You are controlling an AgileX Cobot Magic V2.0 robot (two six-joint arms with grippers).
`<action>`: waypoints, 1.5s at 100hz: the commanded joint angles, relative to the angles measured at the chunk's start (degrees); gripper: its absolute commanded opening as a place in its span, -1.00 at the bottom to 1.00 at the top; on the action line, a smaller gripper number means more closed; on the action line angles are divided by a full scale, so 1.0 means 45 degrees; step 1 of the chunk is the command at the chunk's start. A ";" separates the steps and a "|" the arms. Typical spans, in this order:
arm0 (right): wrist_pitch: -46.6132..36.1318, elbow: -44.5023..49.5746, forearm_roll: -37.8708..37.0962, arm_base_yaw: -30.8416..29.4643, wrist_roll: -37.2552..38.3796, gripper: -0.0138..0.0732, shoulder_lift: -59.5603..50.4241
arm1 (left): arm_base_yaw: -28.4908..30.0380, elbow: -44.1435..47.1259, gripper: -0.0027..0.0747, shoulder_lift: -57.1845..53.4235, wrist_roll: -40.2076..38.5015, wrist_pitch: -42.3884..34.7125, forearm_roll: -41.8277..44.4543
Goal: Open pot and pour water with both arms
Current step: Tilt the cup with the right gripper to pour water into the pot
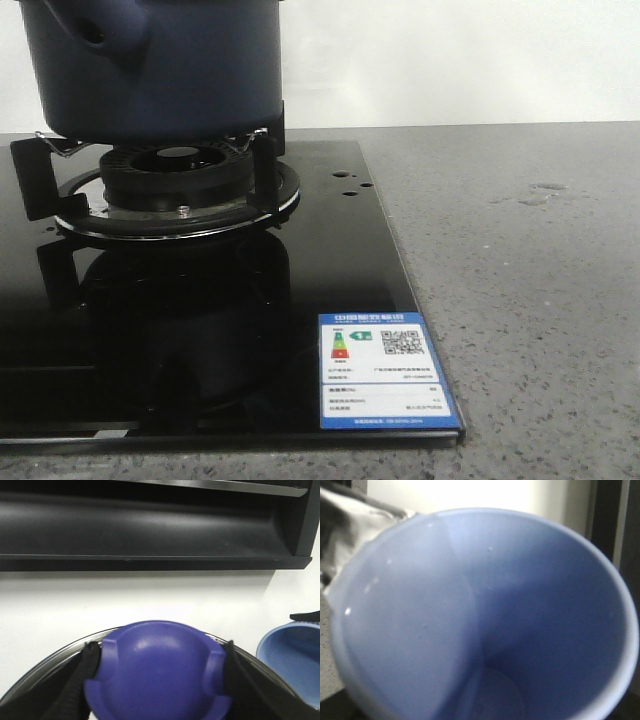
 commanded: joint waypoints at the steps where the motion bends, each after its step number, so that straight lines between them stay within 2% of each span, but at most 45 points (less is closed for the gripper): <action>1: -0.0714 -0.0533 -0.1029 0.0042 -0.0069 0.01 -0.0603 | 0.0032 -0.0462 0.03 -0.0260 -0.0061 -0.1380 0.0038; 65: -0.1783 -0.0533 -0.2907 0.0042 -0.0069 0.01 -0.0603 | 0.0032 -0.0462 0.03 -0.0260 -0.0061 -0.1380 0.0038; 150: -0.2141 -0.0533 -0.3204 0.0042 -0.0069 0.01 -0.0603 | 0.0032 -0.0462 0.03 -0.0260 -0.0061 -0.1380 0.0038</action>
